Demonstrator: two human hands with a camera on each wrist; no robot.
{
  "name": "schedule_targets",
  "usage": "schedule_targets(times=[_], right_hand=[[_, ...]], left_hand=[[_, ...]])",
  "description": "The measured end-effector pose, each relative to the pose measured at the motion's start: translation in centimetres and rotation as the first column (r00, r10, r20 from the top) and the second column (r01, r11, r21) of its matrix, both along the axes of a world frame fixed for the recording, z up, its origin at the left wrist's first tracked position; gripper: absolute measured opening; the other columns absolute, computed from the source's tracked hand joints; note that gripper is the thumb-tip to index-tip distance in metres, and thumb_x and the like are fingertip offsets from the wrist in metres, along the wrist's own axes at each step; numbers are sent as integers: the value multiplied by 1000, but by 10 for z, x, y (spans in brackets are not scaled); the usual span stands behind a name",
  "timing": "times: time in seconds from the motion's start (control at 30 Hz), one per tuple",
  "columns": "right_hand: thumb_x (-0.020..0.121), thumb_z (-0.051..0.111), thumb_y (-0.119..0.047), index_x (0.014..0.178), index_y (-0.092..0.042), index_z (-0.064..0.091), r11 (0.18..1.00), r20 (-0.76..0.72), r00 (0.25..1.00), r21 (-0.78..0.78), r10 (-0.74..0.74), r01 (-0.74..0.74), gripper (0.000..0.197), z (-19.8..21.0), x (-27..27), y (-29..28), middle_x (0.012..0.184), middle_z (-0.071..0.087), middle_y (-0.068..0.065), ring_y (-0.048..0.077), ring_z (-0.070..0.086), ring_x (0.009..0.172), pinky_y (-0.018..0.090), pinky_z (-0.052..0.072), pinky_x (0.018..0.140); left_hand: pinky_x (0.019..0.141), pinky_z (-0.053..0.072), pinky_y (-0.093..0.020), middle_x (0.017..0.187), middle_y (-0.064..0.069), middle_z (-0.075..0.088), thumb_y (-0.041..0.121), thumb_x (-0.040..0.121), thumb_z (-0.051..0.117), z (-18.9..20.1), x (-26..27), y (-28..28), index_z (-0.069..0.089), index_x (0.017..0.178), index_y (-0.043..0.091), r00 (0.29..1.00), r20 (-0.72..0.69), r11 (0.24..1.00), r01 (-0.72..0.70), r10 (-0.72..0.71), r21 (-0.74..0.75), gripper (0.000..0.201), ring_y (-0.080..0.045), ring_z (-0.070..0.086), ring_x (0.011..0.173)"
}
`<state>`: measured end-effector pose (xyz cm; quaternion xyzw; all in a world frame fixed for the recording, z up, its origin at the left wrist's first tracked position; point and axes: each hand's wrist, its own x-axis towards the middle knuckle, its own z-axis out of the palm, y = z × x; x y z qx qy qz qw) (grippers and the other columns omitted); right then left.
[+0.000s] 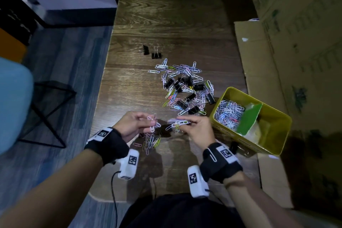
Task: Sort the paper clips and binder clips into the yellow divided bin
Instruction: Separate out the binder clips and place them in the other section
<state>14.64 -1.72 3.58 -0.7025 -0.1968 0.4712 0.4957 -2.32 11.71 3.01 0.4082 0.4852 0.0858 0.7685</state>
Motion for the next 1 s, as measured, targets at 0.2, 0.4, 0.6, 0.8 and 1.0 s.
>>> schedule_targets(times=[0.2, 0.4, 0.6, 0.8, 1.0], right_hand=[[72, 70, 14, 99, -6, 70, 970, 41, 975, 122, -217, 210, 34, 45, 60, -39, 69, 73, -11, -1, 63, 58, 12, 52, 59], [72, 71, 10, 89, -19, 73, 935, 185, 919, 136, -347, 326, 34, 60, 118, -63, 71, 72, 6, 21, 61, 63, 32, 55, 66], [70, 80, -7, 89, -27, 75, 960, 443, 866, -40, -231, 277, 29, 40, 162, -59, 93, 73, 4, 33, 67, 80, 39, 58, 75], [73, 79, -16, 98, -19, 74, 940, 595, 782, -339, 187, 34, 25, 26, 180, -37, 119, 63, 13, 24, 59, 109, 40, 45, 102], [77, 77, -13, 107, -18, 71, 816, 527, 671, -539, 522, -211, 31, 27, 173, -16, 113, 66, 14, 28, 59, 109, 36, 42, 104]], left_hand=[[56, 56, -21, 66, -4, 70, -12, 78, 59, 41, 100, -22, 62, 81, 3, 977, 143, 987, 159, -161, 23, 16, -11, 68, 62], [51, 51, -25, 59, -4, 64, -2, 74, 72, 43, 193, -54, 68, 84, 3, 909, -113, 834, 414, -402, 364, 12, -9, 60, 47], [85, 47, -25, 102, -9, 70, 22, 83, 65, 32, 228, -72, 71, 102, 15, 634, -562, 333, 766, -531, 549, 21, -23, 62, 97], [81, 50, -26, 95, -9, 72, 20, 88, 59, 29, 220, -71, 71, 100, 12, 708, -510, 425, 703, -489, 570, 19, -19, 65, 85], [63, 57, -33, 72, -11, 68, 11, 87, 61, 21, 171, -43, 66, 76, 16, 941, -194, 848, 335, -278, 411, 13, -21, 68, 64]])
